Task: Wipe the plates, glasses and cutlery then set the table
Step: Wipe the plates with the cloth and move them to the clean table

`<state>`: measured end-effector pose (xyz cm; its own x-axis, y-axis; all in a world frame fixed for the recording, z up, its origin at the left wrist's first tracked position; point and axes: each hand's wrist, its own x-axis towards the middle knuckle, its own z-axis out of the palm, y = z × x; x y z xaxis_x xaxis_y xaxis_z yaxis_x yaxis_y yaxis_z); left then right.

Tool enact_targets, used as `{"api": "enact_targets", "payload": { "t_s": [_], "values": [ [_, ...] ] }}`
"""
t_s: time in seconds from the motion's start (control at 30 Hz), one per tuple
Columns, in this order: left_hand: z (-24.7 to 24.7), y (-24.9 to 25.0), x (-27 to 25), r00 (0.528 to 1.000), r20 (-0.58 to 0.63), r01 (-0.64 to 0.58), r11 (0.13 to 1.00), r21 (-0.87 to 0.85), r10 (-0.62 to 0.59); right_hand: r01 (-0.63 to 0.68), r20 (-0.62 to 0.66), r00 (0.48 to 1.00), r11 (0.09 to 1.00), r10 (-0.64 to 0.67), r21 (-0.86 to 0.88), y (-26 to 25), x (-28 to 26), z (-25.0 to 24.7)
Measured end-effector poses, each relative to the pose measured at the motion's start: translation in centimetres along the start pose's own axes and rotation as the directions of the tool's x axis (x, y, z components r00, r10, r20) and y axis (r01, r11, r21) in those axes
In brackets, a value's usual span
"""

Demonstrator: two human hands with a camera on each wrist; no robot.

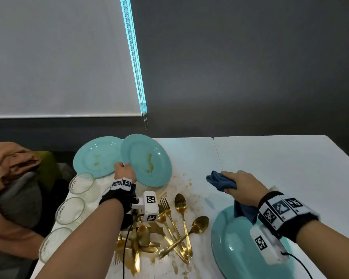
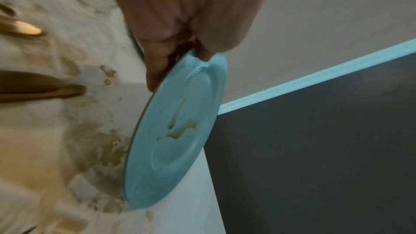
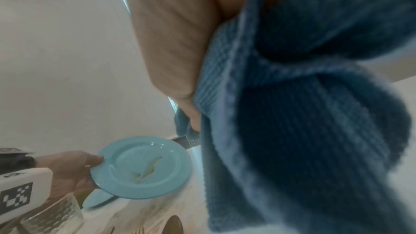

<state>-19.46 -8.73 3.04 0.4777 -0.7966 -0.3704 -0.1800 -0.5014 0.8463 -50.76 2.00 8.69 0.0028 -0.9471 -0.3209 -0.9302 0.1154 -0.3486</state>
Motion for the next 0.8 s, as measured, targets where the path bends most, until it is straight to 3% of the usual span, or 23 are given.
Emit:
{"api": "enact_targets", "payload": {
  "t_s": [0.1, 0.17, 0.27, 0.37, 0.47, 0.57, 0.63, 0.7, 0.8],
  "values": [
    [0.9, 1.0, -2.4, 0.991, -0.011, -0.135, 0.982, -0.13, 0.135, 0.035, -0.092, 0.995, 0.999, -0.031, 0.037, 0.8, -0.2, -1.0],
    [1.9, 1.6, -4.4, 0.977, 0.055, -0.193, 0.962, -0.195, 0.207, 0.036, -0.152, 0.988, 0.996, -0.025, 0.075, 1.5, -0.4, -1.8],
    [3.8, 0.8, -6.8, 0.953, 0.228, -0.142, 0.958, -0.25, 0.201, 0.034, -0.286, 0.958, 0.993, -0.001, 0.111, 1.8, -1.1, -3.0],
    [4.9, 1.7, -12.4, 0.892, 0.41, -0.057, 0.947, -0.317, 0.191, -0.004, -0.361, 0.932, 0.997, 0.032, 0.079, 1.3, -2.3, -3.4],
    [5.8, 1.9, -15.5, 0.825, 0.535, 0.044, 0.923, -0.382, 0.182, -0.005, -0.284, 0.959, 0.997, -0.019, -0.083, 1.2, -4.1, -2.1],
    [5.6, 1.5, -16.4, 0.837, 0.484, -0.084, 0.933, -0.349, 0.256, 0.208, -0.024, 0.975, 0.944, -0.221, -0.257, 3.0, -7.2, -0.2],
    [5.5, 1.1, -16.8, 0.832, 0.468, -0.126, 0.923, -0.364, 0.298, 0.272, 0.121, 0.962, 0.893, -0.244, -0.359, 5.4, -8.4, -0.7],
    [5.7, 0.8, -17.6, 0.802, 0.489, -0.192, 0.923, -0.334, 0.343, 0.153, 0.043, 0.988, 0.897, -0.148, -0.414, 7.4, -8.1, -2.0],
    [6.8, 0.4, -18.7, 0.772, 0.527, -0.216, 0.927, -0.306, 0.354, -0.054, -0.241, 0.97, 0.957, -0.017, -0.285, 7.3, -7.3, -2.6]
  ]
}}
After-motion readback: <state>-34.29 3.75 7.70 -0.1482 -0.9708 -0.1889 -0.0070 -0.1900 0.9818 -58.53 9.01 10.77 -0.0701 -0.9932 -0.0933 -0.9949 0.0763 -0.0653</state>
